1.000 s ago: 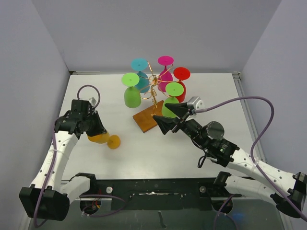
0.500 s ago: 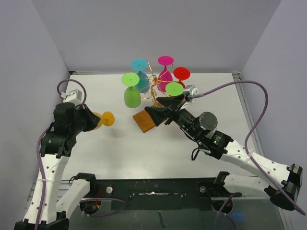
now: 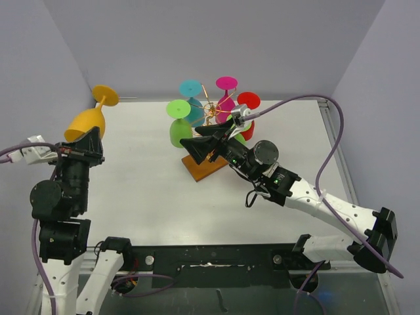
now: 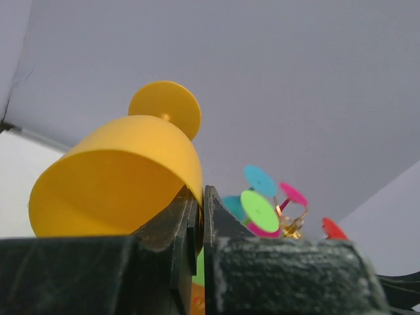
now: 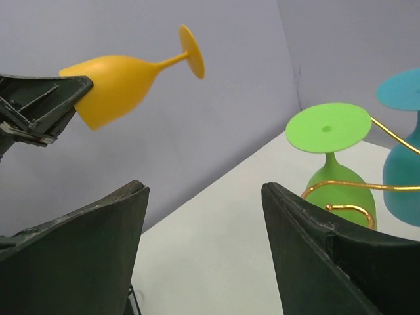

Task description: Place the wine glass upside down on the wine glass rack

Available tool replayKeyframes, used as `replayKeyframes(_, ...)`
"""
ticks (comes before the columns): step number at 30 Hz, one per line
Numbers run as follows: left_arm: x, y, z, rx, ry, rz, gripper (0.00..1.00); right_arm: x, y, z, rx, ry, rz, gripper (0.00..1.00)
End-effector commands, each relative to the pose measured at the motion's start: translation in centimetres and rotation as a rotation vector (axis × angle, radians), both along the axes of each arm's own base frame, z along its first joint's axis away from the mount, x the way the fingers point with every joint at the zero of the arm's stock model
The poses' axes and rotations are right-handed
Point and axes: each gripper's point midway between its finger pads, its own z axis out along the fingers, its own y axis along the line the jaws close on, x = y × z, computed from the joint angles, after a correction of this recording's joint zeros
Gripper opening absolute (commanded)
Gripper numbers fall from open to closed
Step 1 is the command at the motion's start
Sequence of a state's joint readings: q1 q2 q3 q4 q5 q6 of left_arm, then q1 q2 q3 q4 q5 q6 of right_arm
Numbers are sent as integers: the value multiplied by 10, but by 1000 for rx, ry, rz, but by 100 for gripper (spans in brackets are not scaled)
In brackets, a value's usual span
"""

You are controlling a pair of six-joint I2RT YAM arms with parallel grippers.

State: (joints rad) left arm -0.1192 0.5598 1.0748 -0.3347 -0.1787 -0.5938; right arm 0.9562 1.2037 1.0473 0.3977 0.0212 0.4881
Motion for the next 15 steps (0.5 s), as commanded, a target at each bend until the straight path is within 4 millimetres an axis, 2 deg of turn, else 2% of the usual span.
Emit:
replayKeyframes(1,-18,-4,73,-71,-361,-39,0,-7,0,62,137,-115,34,71)
replayKeyframes(6,-32,-29,100,-31,-527,-182,0,1,3,72,191,-104,25,71)
replayKeyframes(9,-35,-48,106,1,-577,-283,0,7,6,79,238,-78,38,71)
replayKeyframes(15,-46,-73,105,71,-640,-424,0,0,22,101,286,-84,133,70)
